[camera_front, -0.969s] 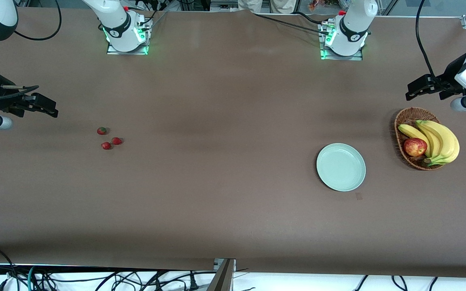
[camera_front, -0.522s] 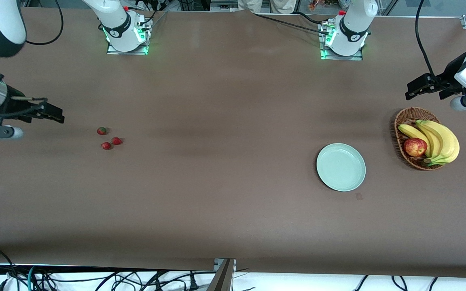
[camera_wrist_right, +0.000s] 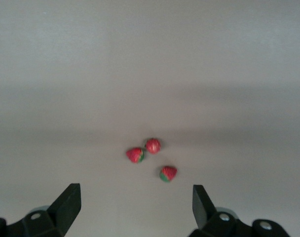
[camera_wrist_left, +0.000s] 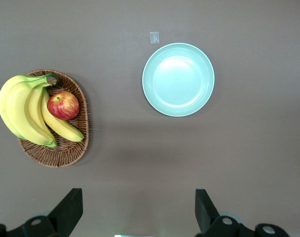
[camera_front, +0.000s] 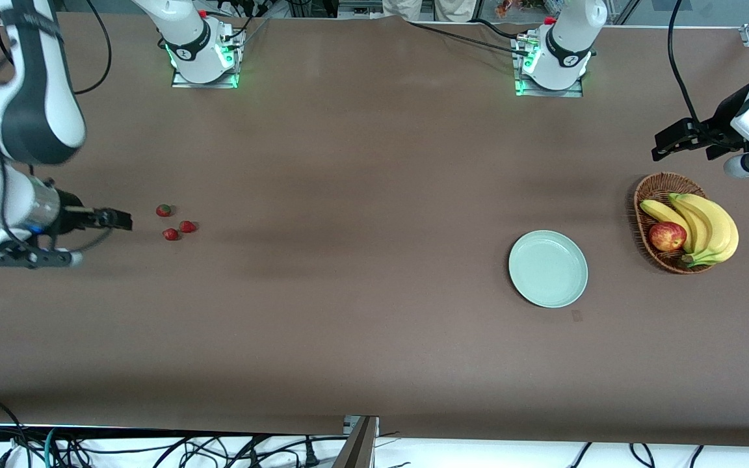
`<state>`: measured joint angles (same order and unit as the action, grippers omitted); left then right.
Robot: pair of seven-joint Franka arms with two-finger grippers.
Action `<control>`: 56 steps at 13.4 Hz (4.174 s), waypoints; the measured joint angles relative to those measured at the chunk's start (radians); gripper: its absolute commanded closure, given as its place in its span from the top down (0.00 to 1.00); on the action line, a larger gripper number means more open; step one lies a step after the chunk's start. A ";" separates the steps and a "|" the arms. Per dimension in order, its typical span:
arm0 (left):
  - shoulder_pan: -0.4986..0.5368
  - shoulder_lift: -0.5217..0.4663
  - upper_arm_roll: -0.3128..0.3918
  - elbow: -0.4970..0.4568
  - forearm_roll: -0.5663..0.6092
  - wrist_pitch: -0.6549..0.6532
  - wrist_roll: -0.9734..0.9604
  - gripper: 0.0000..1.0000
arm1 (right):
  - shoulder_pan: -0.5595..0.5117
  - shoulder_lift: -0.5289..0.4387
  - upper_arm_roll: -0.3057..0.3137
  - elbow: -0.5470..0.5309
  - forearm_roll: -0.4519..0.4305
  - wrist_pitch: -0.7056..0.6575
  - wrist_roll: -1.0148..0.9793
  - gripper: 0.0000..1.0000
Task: Collect all strawberries into plate
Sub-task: 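Reach the right gripper down to the three strawberries, then close the right gripper on one strawberry and lift it, then carry the strawberry to mid-table and release it with the right gripper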
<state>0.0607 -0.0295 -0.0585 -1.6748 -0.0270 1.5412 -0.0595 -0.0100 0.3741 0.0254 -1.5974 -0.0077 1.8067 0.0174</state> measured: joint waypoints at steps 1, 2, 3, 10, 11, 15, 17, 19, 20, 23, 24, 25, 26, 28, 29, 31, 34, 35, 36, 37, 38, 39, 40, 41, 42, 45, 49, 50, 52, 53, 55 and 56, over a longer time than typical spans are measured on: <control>0.000 0.000 0.000 0.000 0.000 0.000 0.000 1.00 | 0.000 0.035 0.000 -0.001 0.000 0.033 0.000 1.00; 0.000 0.000 0.000 0.000 0.000 0.000 0.000 1.00 | 0.000 0.070 0.000 -0.002 0.000 0.065 0.000 1.00; 0.000 0.000 0.000 0.000 0.000 0.000 0.000 1.00 | 0.000 0.102 0.000 -0.004 0.000 0.097 0.000 1.00; 0.000 0.000 0.000 0.000 0.000 0.000 0.000 1.00 | 0.000 0.151 0.000 -0.165 -0.034 0.308 0.000 1.00; 0.000 0.000 0.000 0.000 0.000 0.000 0.000 1.00 | 0.000 0.151 0.000 -0.200 -0.034 0.353 0.000 1.00; 0.000 0.000 0.000 0.000 0.000 0.000 0.000 1.00 | 0.000 0.150 0.000 -0.307 -0.035 0.481 0.000 1.00; 0.000 0.000 0.000 0.000 0.000 0.000 0.000 1.00 | 0.000 0.150 0.000 -0.335 -0.035 0.513 0.000 1.00; 0.000 0.000 0.000 0.000 0.000 0.000 0.000 1.00 | 0.000 0.148 -0.003 -0.368 -0.037 0.550 0.000 1.00; 0.000 0.000 0.000 0.000 0.000 0.000 0.000 1.00 | 0.000 0.147 -0.006 -0.379 -0.037 0.558 0.000 1.00; 0.000 0.000 0.000 0.000 0.000 0.000 0.000 1.00 | 0.000 0.138 -0.012 -0.398 -0.038 0.563 -0.003 0.94; 0.000 0.000 0.000 0.000 0.000 0.000 0.000 1.00 | 0.000 0.135 -0.013 -0.402 -0.038 0.563 -0.004 0.94; 0.000 0.000 0.000 0.000 0.000 0.000 0.000 1.00 | 0.000 0.133 -0.013 -0.407 -0.038 0.563 -0.004 0.93; 0.000 0.000 0.000 0.000 0.000 0.000 0.000 1.00 | 0.000 0.131 -0.015 -0.413 -0.038 0.563 -0.004 0.89; 0.000 0.000 0.000 0.000 0.000 0.000 0.000 1.00 | 0.000 0.131 -0.017 -0.417 -0.038 0.563 -0.004 0.75; 0.000 0.000 0.000 0.000 0.000 0.000 0.000 1.00 | 0.000 0.131 -0.017 -0.418 -0.038 0.563 -0.004 0.70; 0.000 0.000 0.000 0.000 0.000 0.000 0.000 1.00 | 0.000 0.131 -0.017 -0.419 -0.038 0.563 -0.004 0.57; 0.000 0.000 0.000 0.000 0.000 0.000 0.000 1.00 | 0.000 0.131 -0.018 -0.421 -0.038 0.563 -0.004 0.54; 0.000 0.000 0.000 0.000 0.000 0.000 0.000 1.00 | 0.000 0.131 -0.018 -0.422 -0.038 0.563 -0.004 0.54; 0.000 0.000 0.000 0.000 0.000 0.000 0.000 1.00 | 0.000 0.131 -0.018 -0.425 -0.038 0.563 -0.004 0.54; 0.000 0.000 0.000 0.000 0.000 0.000 0.000 1.00 | 0.000 0.130 -0.018 -0.427 -0.038 0.563 -0.004 0.53; 0.000 0.000 0.000 0.000 0.000 0.000 0.000 1.00 | 0.000 0.130 -0.018 -0.431 -0.038 0.563 -0.004 0.48; 0.000 0.000 0.000 0.000 0.000 0.000 0.000 1.00 | 0.000 0.130 -0.018 -0.433 -0.038 0.563 -0.004 0.42; 0.000 0.000 0.000 0.000 0.000 0.000 0.000 1.00 | 0.000 0.130 -0.018 -0.434 -0.038 0.563 -0.004 0.34; 0.000 0.000 0.000 0.000 0.000 0.000 0.000 1.00 | 0.000 0.130 -0.018 -0.435 -0.038 0.563 -0.004 0.30; 0.000 0.000 0.000 0.000 0.000 0.000 0.000 1.00 | 0.000 0.130 -0.018 -0.435 -0.038 0.563 -0.004 0.29; 0.000 0.000 0.000 0.000 0.000 -0.001 0.000 1.00 | 0.000 0.128 -0.018 -0.435 -0.038 0.563 -0.004 0.18; 0.000 0.000 0.000 0.000 0.000 -0.001 0.000 1.00 | 0.000 0.117 -0.008 -0.385 -0.038 0.558 -0.004 0.18; 0.000 0.000 0.001 0.000 0.000 -0.001 0.000 1.00 | 0.000 0.107 0.009 -0.346 -0.038 0.519 -0.004 0.18; 0.000 0.000 0.001 0.000 0.000 -0.001 0.000 1.00 | 0.010 0.086 0.072 -0.235 -0.038 0.391 0.022 0.18; 0.000 0.000 0.001 0.000 0.000 -0.001 0.000 1.00 | 0.033 0.078 0.103 -0.176 -0.037 0.337 0.061 0.18; 0.000 0.000 0.002 0.000 0.000 -0.001 0.000 1.00 | 0.138 0.077 0.129 -0.086 -0.034 0.295 0.195 0.18; 0.000 0.000 0.002 0.000 0.000 -0.001 0.000 1.00 | 0.203 0.087 0.132 -0.061 -0.029 0.295 0.291 0.18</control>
<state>0.0609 -0.0295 -0.0568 -1.6748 -0.0270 1.5399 -0.0595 0.1929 0.4607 0.1569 -1.6584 -0.0371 2.1013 0.3088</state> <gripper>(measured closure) 0.000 0.674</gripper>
